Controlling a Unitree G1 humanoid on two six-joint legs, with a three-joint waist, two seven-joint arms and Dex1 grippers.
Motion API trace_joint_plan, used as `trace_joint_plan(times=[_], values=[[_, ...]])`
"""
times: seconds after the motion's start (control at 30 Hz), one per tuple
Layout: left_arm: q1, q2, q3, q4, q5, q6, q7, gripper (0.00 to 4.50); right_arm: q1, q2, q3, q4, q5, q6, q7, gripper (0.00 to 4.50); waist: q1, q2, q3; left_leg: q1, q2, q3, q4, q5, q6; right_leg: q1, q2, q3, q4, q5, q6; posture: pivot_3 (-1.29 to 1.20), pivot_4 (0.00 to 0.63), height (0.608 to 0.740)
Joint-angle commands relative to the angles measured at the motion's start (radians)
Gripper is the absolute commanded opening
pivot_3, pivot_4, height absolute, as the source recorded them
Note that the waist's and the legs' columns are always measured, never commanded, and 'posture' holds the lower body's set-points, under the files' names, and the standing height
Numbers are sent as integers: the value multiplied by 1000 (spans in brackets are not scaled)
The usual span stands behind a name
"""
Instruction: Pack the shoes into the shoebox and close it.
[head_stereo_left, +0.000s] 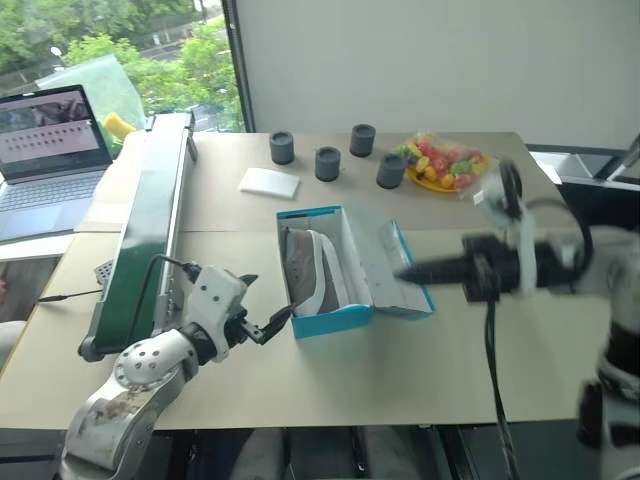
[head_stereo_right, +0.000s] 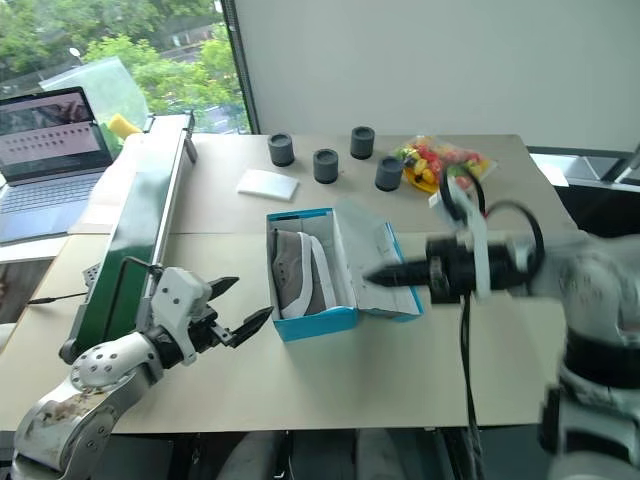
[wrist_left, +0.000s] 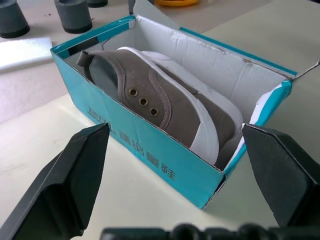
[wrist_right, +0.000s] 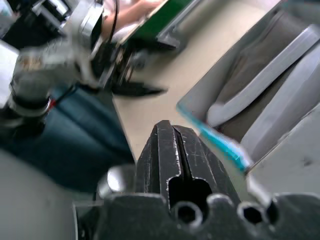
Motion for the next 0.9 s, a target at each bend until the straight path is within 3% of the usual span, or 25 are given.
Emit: trace_joint_plan(times=[0.03, 0.13, 0.27, 0.53, 0.63, 0.8, 0.9], values=[[-20, 15, 12, -12, -18, -17, -26, 4500, 94, -26, 152, -44, -143, -187, -91, 31, -11, 0, 0, -1, 0, 2, 1, 0, 0, -3, 0, 3, 0, 0, 1, 0, 150, 740], [-25, 32, 32, -12, -30, -9, -38, 4500, 170, 38, 243, 13, -285, -262, -269, 31, -13, -1, -1, 0, 0, 5, 2, 0, 0, -3, -1, 4, 1, -3, 6, 0, 150, 740], [-28, 50, 47, -12, -45, 1, -44, 4500, 242, 235, 203, 92, -401, -351, -509, 31, -6, -3, -2, 1, 1, 3, 3, 1, -1, -2, 1, 4, 1, -3, 6, 0, 150, 740], [-54, 64, 46, -7, -61, 20, -48, 4500, 234, 604, 2, 197, -531, -455, -922, 31, -2, -3, -2, -1, 0, 1, 2, 1, -1, -3, -1, 5, 2, 1, 1, 0, 150, 740], [-65, 73, 50, 0, -66, 23, -54, 4500, 221, 687, -53, 227, -587, -552, -1042, 31, -2, -2, -2, -1, 0, 1, 2, 1, -1, -3, -1, 5, 2, 1, 1, 0, 150, 740], [-83, 84, 49, 9, -76, 26, -56, 4500, 178, 874, -209, 291, -552, -727, -1186, 31, -5, -2, -2, -1, 0, 1, 2, 1, -1, -3, 0, 4, 2, 1, 0, 0, 150, 740], [-83, 89, 50, 12, -76, 25, -59, 4500, 122, 1007, -346, 344, -404, -796, -1220, 31, -14, -1, -2, 0, 1, 1, 1, 1, -1, -4, 0, 5, 3, 1, 0, 0, 150, 740]])
